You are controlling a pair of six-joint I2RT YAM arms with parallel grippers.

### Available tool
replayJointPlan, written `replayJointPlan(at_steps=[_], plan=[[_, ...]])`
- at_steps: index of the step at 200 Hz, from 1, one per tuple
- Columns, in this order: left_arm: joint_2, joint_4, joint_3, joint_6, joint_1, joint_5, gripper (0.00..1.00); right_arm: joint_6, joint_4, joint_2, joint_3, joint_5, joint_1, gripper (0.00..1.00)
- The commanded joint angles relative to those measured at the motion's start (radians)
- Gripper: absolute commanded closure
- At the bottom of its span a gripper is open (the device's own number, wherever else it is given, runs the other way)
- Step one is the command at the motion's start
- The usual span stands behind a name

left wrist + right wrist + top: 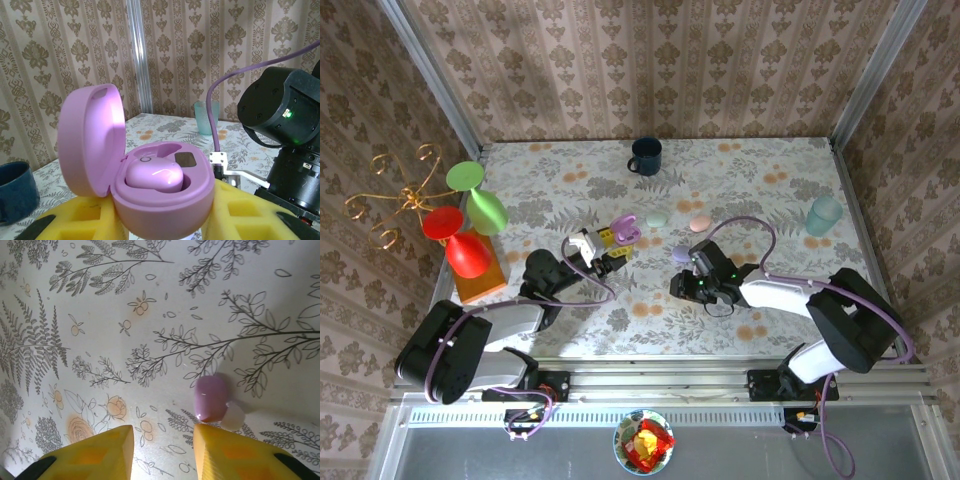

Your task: Insert the wireless bluetooth earbuds into the charging case

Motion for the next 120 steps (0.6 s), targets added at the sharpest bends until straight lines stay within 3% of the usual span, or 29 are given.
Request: replayJointPlan(at_steps=[1,27,52,80,120], plan=[[-0.01,0.036,-0.017,-0.019,0.004,-0.01,0.69,-0.036,-0.113,-0.045,0.042,0.021,0.023,0.62],[-0.012,0.036,-0.016,-0.017,0.009,-0.014,0.69,-0.067,-0.241,-0.085,0.087,0.109,0.053,0.62],[-0.015,0.034,-0.017,-0.002,0.017,-0.027,0.69,-0.067,-0.396,-0.068,0.164,0.28,0.082,0.62],[-0.016,0.034,-0.017,-0.001,0.04,-0.034,0.69,-0.043,-0.554,0.027,0.278,0.467,0.123,0.59],[-0.028,0.035,-0.033,-0.015,0.075,-0.041,0.7,-0.073,-0.729,0.21,0.457,0.63,0.194,0.58]])
